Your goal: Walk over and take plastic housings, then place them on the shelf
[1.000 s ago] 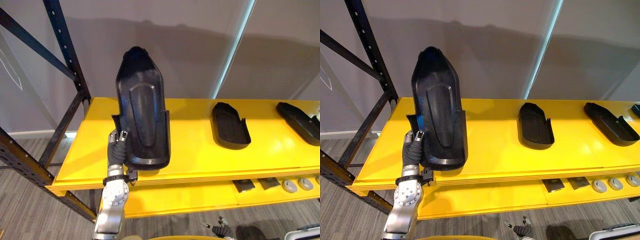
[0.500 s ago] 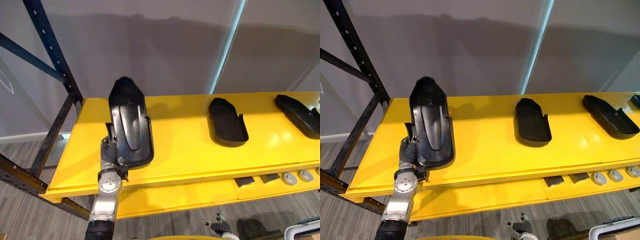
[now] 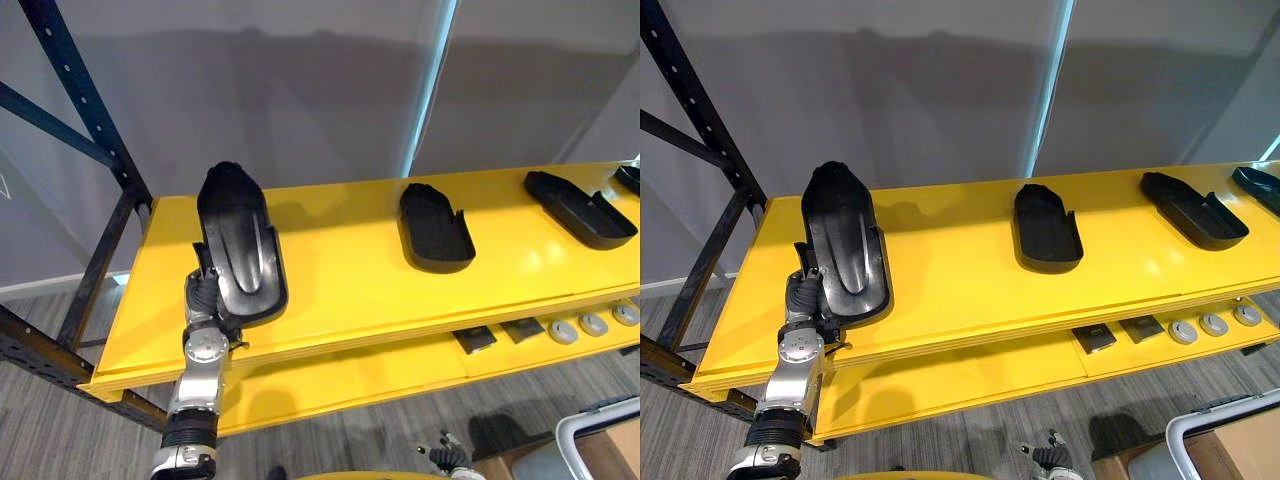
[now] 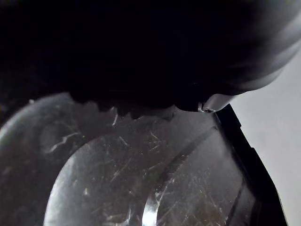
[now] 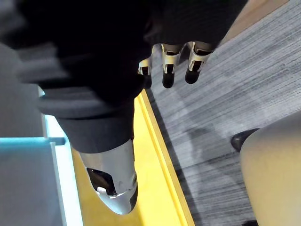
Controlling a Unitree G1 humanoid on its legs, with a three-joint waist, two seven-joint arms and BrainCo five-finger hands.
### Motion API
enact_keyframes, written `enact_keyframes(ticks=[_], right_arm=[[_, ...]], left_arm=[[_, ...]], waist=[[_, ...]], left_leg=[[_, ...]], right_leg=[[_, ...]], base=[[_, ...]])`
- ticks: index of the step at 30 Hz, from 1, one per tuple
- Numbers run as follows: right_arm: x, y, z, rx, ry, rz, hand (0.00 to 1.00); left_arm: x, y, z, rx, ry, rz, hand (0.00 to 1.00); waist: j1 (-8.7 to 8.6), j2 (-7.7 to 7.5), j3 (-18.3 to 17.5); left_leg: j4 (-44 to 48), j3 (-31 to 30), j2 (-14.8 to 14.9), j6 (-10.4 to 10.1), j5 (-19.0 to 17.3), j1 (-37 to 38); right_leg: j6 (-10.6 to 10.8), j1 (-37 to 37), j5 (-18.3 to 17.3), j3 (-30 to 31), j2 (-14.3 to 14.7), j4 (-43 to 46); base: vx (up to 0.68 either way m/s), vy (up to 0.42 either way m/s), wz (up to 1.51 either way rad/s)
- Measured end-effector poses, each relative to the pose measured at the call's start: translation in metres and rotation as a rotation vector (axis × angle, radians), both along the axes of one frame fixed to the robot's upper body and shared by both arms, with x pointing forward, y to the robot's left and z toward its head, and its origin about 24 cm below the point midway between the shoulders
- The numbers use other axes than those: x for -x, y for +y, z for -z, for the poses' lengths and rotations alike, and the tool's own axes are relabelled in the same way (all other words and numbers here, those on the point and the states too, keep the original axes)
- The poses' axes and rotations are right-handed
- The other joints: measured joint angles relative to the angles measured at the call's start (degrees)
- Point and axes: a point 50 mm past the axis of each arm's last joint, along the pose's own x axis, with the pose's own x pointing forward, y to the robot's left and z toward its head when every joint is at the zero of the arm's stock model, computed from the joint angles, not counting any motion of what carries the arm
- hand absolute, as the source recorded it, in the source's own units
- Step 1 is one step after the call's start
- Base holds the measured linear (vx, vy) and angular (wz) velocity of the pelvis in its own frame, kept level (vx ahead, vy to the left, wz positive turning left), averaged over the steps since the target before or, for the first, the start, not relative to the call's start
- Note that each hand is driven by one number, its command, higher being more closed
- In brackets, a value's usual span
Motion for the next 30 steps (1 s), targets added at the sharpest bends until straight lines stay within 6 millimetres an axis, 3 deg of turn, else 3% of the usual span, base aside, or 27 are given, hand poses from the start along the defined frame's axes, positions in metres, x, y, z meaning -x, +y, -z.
enact_keyframes(ticks=[1, 11, 30], right_arm=[[0.0, 0.0, 0.0, 0.0, 0.0, 0.0, 0.0], [-0.003, 0.001, 0.0, -0.013, -0.008, -0.019, 0.0], [-0.003, 0.002, 0.0, -0.014, -0.006, -0.019, 0.0]], left_arm=[[-0.001, 0.001, 0.0, -0.005, 0.006, 0.0, 0.0], [-0.018, 0.005, -0.015, -0.01, -0.024, -0.015, 0.0], [-0.019, 0.009, -0.023, -0.049, -0.048, -0.02, 0.0]], waist=[[-0.01, -0.05, 0.03], [-0.41, -0.87, 0.75], [-0.44, -1.56, 1.02]], left_leg=[[0.01, -0.05, -0.04, 0.12, 0.07, 0.07], [0.01, -0.55, -0.27, 0.25, 0.01, -0.04], [-0.04, -1.74, -0.64, 0.28, 0.02, 0.21]], right_leg=[[-0.12, 0.17, 0.08, -0.02, 0.05, -0.15], [-0.12, 0.51, 0.07, 0.11, 0.1, -0.59], [-0.12, 1.02, 0.0, -0.73, -0.21, -0.7]], base=[[0.09, -0.018, -0.01], [0.05, -0.009, -0.01], [-0.01, 0.002, 0.02]])
